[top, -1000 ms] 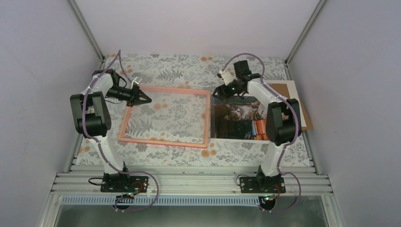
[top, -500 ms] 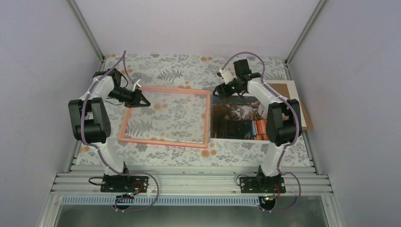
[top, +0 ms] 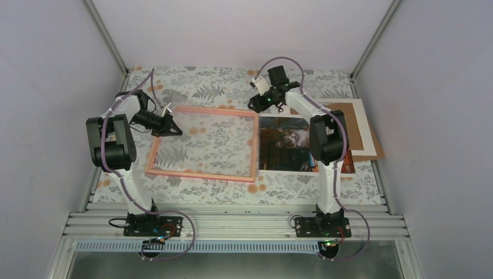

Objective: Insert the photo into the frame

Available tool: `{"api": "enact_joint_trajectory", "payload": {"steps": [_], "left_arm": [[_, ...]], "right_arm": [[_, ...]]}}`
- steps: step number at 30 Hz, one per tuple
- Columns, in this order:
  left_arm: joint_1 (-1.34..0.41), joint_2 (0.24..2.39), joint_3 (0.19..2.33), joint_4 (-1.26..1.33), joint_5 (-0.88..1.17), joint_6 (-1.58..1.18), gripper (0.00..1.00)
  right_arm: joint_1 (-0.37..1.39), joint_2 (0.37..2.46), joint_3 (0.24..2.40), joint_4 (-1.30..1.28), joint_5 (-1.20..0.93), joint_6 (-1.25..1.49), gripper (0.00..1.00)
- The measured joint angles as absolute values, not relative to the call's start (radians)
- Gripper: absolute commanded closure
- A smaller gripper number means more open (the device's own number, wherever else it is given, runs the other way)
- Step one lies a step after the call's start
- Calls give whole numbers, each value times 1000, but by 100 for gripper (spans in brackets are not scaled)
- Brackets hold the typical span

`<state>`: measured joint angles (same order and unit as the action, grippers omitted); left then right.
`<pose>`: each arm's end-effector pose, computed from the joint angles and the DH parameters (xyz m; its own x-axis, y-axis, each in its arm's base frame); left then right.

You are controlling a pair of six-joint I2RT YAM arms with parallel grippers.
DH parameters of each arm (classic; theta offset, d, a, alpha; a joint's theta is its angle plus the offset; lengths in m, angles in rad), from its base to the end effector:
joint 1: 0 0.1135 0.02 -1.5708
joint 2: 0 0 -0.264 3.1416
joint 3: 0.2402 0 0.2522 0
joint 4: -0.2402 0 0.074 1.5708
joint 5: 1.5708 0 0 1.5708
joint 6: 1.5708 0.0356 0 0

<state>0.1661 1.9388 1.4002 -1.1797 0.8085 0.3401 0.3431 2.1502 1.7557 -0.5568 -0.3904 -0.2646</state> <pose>0.3411 0.0311 0.1882 -0.9927 0.0672 -0.1001 0.1190 0.6800 -0.7235 0.4435 0.1728 0.2086 -0.6043 -0.4727 -0.6414 -0.7016 0.6972 0.1472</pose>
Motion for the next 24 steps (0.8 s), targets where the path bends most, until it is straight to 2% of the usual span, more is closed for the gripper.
{"api": "enact_joint_trajectory", "payload": {"steps": [9,24], "left_arm": [[168,1946,1389,-1164,801,335,98],[168,1935,1356,-1087,738,312,98]], "right_arm": [[405,2206,1779,-544,-337,-269,35],[411,2206,1750,-535,-296,-285,37]]}}
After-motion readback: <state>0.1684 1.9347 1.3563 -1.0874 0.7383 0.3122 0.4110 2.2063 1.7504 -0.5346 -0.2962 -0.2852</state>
